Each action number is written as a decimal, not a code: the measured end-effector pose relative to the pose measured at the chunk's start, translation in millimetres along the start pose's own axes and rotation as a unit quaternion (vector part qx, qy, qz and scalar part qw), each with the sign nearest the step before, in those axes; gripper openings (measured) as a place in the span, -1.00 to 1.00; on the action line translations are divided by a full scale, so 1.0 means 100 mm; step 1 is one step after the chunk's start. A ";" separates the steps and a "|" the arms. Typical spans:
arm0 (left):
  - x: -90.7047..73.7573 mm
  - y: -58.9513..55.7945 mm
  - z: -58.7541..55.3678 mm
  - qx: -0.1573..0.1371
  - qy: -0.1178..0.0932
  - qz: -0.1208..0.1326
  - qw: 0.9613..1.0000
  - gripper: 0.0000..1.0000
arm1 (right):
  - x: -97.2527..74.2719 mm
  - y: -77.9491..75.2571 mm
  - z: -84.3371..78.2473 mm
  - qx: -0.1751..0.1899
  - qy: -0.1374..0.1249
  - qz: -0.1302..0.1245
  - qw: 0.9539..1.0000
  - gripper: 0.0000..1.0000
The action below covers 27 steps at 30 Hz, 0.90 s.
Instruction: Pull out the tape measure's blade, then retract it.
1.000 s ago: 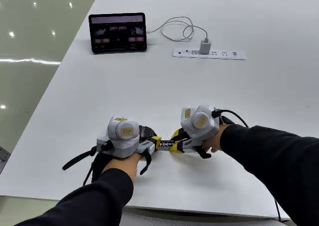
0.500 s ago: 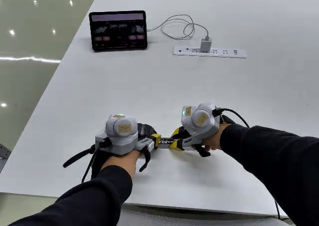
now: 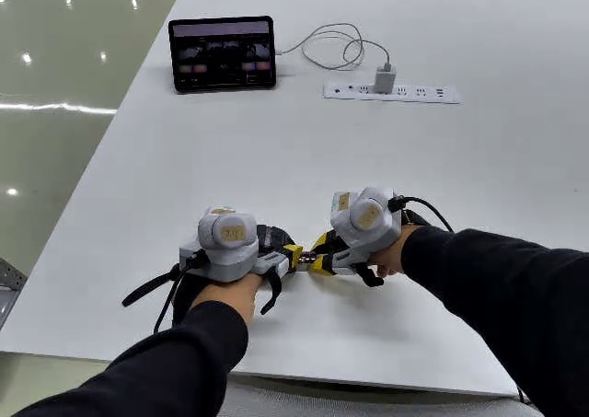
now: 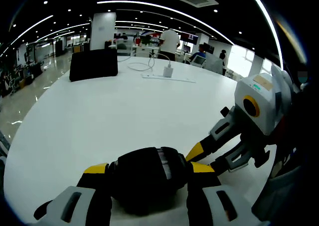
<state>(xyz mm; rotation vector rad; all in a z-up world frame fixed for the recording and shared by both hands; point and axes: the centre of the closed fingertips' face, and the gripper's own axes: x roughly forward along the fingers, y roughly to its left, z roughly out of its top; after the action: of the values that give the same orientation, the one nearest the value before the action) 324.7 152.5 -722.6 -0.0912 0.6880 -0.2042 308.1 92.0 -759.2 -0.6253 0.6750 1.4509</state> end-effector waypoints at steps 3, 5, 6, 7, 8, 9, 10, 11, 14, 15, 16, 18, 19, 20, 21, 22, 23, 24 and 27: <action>0.00 0.00 0.00 -0.001 0.000 -0.001 1.000 0.13 | 0.01 0.01 0.02 -0.003 0.001 0.002 1.000 -0.80; 0.00 0.01 0.00 -0.002 0.000 -0.003 1.000 0.13 | 0.02 0.01 0.03 -0.004 0.001 0.003 1.000 -0.80; 0.00 0.01 0.00 -0.003 0.000 -0.004 1.000 0.13 | 0.04 0.01 0.05 -0.007 0.001 0.003 1.000 -0.80; 0.00 0.01 0.00 -0.004 0.000 -0.005 1.000 0.13 | 0.04 0.01 0.05 -0.007 0.001 0.003 1.000 -0.80; 0.00 0.01 0.00 -0.003 0.001 -0.005 1.000 0.13 | 0.05 0.01 0.06 -0.006 0.000 0.004 1.000 -0.80; 0.00 0.01 0.00 -0.004 0.001 -0.005 1.000 0.13 | 0.05 0.02 0.06 -0.007 0.000 0.004 1.000 -0.80; 0.00 0.00 0.00 -0.004 0.000 -0.005 1.000 0.13 | 0.06 0.01 0.07 -0.006 0.000 0.004 1.000 -0.80; -0.01 0.00 0.01 -0.004 0.000 -0.006 1.000 0.13 | 0.06 0.02 0.07 -0.006 0.000 0.004 1.000 -0.80; -0.01 0.00 0.01 -0.005 0.000 -0.006 1.000 0.13 | 0.07 0.01 0.09 -0.004 -0.002 0.004 1.000 -0.80; -0.01 0.00 0.01 -0.005 0.000 -0.006 1.000 0.13 | 0.07 0.01 0.09 -0.004 -0.002 0.004 1.000 -0.80; -0.01 0.00 0.01 -0.006 0.000 -0.006 1.000 0.13 | 0.08 0.01 0.09 -0.005 -0.002 0.005 1.000 -0.80; 0.00 0.00 0.01 -0.007 0.000 -0.006 1.000 0.13 | 0.09 0.01 0.10 -0.004 -0.003 0.005 1.000 -0.80; 0.00 0.01 0.01 -0.007 0.000 -0.006 1.000 0.13 | 0.09 0.01 0.11 -0.005 -0.004 0.005 1.000 -0.80; 0.00 0.00 0.01 -0.007 0.000 -0.006 1.000 0.13 | 0.10 0.01 0.12 -0.007 -0.005 0.005 1.000 -0.79; 0.00 0.00 0.01 -0.006 0.000 -0.006 1.000 0.13 | 0.10 0.01 0.12 -0.013 -0.005 0.003 1.000 -0.79; 0.00 0.00 0.01 -0.006 0.000 -0.006 1.000 0.13 | 0.11 0.01 0.13 -0.012 -0.005 0.003 1.000 -0.79; -0.01 0.00 0.01 -0.007 0.000 -0.006 1.000 0.13 | 0.11 0.01 0.13 -0.010 -0.004 0.004 1.000 -0.79; -0.01 0.00 0.01 -0.007 0.000 -0.006 1.000 0.13 | 0.11 0.02 0.13 -0.011 -0.003 0.004 1.000 -0.79; -0.01 0.00 0.01 -0.008 0.000 -0.006 1.000 0.13 | 0.11 0.02 0.12 -0.010 -0.003 0.005 1.000 -0.79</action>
<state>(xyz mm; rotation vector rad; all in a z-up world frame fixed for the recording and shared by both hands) 324.8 152.9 -721.6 -0.1101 0.6889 -0.2100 306.9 108.9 -759.2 -0.6337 0.6609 1.4705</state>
